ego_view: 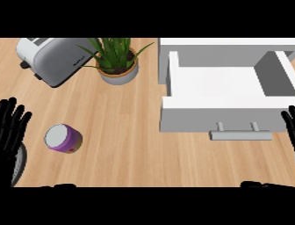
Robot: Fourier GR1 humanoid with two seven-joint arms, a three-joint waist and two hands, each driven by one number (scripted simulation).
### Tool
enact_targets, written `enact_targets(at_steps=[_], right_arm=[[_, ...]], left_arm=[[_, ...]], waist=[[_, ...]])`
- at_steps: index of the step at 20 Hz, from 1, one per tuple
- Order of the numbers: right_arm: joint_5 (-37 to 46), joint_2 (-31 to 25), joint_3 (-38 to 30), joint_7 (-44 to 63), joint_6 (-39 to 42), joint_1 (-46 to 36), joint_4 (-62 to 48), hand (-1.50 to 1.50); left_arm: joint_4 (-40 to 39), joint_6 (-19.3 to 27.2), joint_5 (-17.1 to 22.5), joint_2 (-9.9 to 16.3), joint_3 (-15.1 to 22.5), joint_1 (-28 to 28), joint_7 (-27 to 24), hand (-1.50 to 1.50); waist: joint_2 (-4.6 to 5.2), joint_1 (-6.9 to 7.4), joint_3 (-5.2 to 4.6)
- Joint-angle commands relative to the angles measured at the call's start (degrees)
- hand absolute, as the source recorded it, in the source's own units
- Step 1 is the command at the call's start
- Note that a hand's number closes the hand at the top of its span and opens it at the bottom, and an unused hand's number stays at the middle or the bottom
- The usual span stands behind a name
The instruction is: Pick up the can, place it into the drawer and close the drawer
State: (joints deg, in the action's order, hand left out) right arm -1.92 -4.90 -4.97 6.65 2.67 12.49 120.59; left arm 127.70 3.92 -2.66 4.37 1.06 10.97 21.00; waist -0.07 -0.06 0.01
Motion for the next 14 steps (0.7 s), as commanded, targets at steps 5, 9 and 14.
enact_targets(at_steps=[5,9,14], right_arm=[[-1.0,0.6,-2.0,-1.5,2.2,2.6,0.6,-1.50],[-0.4,0.6,-2.4,-1.8,3.1,0.3,-2.1,-1.50],[-1.2,0.5,-5.1,-3.4,3.5,0.7,-3.2,-1.50]], left_arm=[[-7.8,1.1,-1.6,-0.9,-2.7,-5.0,-1.4,-1.50],[-7.3,-0.2,-0.5,-0.7,-3.4,-4.8,-0.6,-1.50],[-17.0,-0.8,0.3,-2.7,-4.2,-3.6,-10.9,-1.50]], waist=[[0.05,-0.17,-0.01],[0.05,-0.01,-0.01],[0.06,-0.02,-0.02]])
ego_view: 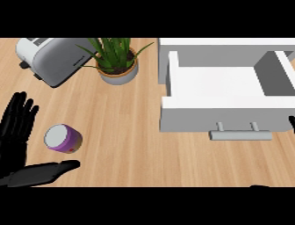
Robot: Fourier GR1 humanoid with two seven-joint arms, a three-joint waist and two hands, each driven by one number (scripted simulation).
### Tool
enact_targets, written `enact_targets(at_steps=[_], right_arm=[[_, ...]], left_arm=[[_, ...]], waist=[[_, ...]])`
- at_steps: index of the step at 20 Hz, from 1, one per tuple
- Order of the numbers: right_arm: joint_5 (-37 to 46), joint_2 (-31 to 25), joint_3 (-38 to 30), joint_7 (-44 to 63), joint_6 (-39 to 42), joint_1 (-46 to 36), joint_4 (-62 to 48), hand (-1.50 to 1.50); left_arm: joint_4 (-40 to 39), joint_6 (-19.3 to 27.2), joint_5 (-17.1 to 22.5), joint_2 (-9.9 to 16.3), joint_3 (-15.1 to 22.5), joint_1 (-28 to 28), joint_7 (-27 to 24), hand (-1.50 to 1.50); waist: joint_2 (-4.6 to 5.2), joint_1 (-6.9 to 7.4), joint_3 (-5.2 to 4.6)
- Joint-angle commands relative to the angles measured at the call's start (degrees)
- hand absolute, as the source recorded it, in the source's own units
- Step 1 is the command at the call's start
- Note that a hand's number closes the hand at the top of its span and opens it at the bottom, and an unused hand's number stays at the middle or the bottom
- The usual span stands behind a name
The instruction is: Pick up the can, place it into the drawer and close the drawer
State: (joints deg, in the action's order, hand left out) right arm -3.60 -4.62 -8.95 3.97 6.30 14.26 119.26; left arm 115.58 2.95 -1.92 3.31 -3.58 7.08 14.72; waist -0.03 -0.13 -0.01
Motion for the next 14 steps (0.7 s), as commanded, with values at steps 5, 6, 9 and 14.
enact_targets(at_steps=[5,6,9,14], right_arm=[[1.7,0.3,-1.1,-3.2,1.3,-2.8,-5.9,-1.50],[0.4,0.8,-0.9,0.1,1.2,0.6,1.5,-1.50],[2.0,2.0,0.0,-1.9,1.4,0.5,-1.0,-1.50],[3.1,2.2,-0.5,-3.4,1.5,-2.4,-4.3,-1.50]], left_arm=[[-9.1,0.6,-2.3,-1.5,-0.4,-0.9,-8.5,-1.50],[-12.6,-0.9,2.3,1.4,-5.7,-5.3,-7.0,-1.50],[-16.1,-0.1,-0.4,-0.4,-3.7,-2.2,-12.4,-1.50],[-16.7,-1.6,1.6,1.1,-5.6,-3.1,-11.4,-1.50]], waist=[[0.02,0.12,0.01],[0.01,-0.09,0.00],[0.02,0.01,0.00],[0.01,0.09,0.01]])
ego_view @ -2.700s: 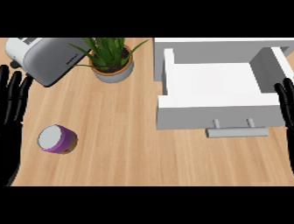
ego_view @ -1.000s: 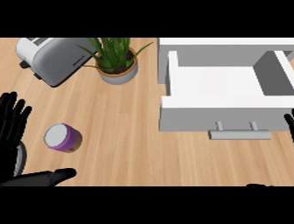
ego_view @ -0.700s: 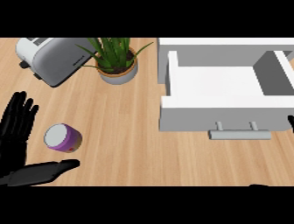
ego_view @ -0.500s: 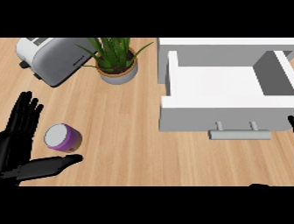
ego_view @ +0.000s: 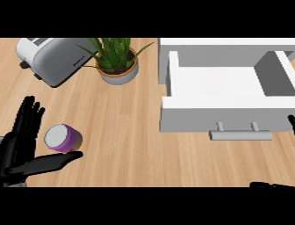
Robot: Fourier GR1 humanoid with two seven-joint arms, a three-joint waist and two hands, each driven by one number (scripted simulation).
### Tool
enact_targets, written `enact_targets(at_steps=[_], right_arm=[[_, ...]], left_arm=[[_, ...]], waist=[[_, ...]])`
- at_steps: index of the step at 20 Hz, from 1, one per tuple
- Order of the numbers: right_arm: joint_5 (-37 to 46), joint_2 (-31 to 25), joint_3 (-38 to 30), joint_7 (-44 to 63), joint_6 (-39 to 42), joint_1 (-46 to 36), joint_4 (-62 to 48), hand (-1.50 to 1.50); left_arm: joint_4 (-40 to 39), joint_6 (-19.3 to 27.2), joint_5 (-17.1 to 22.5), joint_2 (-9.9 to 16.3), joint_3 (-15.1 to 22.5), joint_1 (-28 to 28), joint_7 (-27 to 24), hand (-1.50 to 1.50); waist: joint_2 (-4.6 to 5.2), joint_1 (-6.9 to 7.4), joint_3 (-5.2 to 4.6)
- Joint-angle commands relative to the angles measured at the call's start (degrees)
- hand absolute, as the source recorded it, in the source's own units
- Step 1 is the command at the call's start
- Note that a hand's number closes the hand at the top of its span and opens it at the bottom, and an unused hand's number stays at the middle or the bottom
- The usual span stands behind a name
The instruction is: Pick up the can, place it into the drawer and close the drawer
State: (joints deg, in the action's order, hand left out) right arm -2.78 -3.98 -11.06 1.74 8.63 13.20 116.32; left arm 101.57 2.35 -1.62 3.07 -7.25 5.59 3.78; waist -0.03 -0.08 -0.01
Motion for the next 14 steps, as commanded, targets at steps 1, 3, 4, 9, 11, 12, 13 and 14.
enact_targets(at_steps=[1,3,4,9,11,12,13,14], right_arm=[[-1.6,-1.0,-2.5,-2.5,2.0,-0.5,-2.6,-1.50],[0.0,1.4,-0.4,-3.8,1.5,3.0,-1.2,-1.50],[0.6,1.1,0.2,0.1,0.8,-0.1,0.5,-1.50],[2.0,1.9,0.6,-4.7,1.5,0.4,-3.5,-1.50],[-0.1,-0.1,-1.7,1.8,0.8,-1.8,-0.1,-1.50],[-0.3,0.3,-1.4,0.6,1.5,-1.1,-0.5,-1.50],[-2.3,-0.9,-3.2,1.9,2.6,-0.5,0.3,-1.50],[-1.0,1.1,-0.9,2.5,2.4,3.6,5.9,-1.50]], left_arm=[[-5.3,0.8,-1.3,-0.7,-0.7,0.9,-5.5,-1.50],[-9.1,0.1,-0.7,-1.9,-0.9,3.5,-11.0,-1.50],[-4.1,-0.3,0.1,-0.5,-0.7,2.0,-4.8,-1.50],[-14.4,0.4,-0.8,-0.3,-2.8,-0.5,-12.3,-1.50],[-13.3,-3.4,2.2,1.8,-5.0,3.2,-13.9,-1.50],[-17.7,-1.3,0.5,0.9,-4.7,0.8,-14.9,-1.50],[-16.4,-3.7,2.0,3.4,-6.4,1.8,-14.3,-1.50],[-18.9,-3.0,2.5,3.5,-6.6,-2.9,-12.7,-1.50]], waist=[[0.01,-0.01,0.00],[0.00,-0.06,-0.01],[-0.01,0.04,0.00],[0.03,-0.11,0.00],[0.00,0.03,-0.01],[0.02,-0.07,-0.01],[0.00,-0.04,0.00],[-0.01,-0.28,-0.01]])
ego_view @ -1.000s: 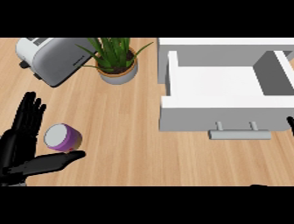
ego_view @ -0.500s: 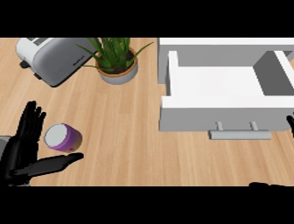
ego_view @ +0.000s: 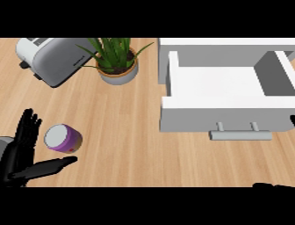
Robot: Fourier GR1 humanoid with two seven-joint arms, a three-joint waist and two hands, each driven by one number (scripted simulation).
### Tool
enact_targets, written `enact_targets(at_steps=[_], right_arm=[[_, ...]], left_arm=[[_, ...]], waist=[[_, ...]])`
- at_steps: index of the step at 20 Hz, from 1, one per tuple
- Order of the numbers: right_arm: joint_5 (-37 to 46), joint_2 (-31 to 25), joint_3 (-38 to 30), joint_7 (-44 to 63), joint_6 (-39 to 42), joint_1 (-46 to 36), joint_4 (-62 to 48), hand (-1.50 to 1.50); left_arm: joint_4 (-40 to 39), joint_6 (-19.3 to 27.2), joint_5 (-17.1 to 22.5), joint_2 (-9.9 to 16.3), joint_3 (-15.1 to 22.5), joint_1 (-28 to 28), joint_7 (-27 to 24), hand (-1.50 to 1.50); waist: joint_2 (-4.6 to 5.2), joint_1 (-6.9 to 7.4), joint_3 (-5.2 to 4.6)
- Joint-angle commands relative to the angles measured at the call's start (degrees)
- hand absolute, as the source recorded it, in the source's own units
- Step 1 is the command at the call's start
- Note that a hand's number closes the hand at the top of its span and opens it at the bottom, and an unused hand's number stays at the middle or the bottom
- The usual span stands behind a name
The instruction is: Pick up the can, place it into the drawer and close the drawer
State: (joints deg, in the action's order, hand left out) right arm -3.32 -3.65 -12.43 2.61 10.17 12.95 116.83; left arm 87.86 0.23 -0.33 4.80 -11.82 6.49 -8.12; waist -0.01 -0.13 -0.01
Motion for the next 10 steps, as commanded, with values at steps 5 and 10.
enact_targets(at_steps=[5,10], right_arm=[[-0.5,-0.6,-2.7,-4.6,1.9,-1.0,-4.9,-1.50],[-1.4,-0.4,-3.1,-1.3,1.6,-0.1,-0.4,-1.50]], left_arm=[[-8.6,-2.4,0.7,1.5,-2.2,0.8,-9.0,-1.50],[-12.2,-1.9,-0.7,-0.3,-1.0,2.3,-12.7,-1.50]], waist=[[0.00,0.09,0.00],[-0.01,0.05,0.00]])
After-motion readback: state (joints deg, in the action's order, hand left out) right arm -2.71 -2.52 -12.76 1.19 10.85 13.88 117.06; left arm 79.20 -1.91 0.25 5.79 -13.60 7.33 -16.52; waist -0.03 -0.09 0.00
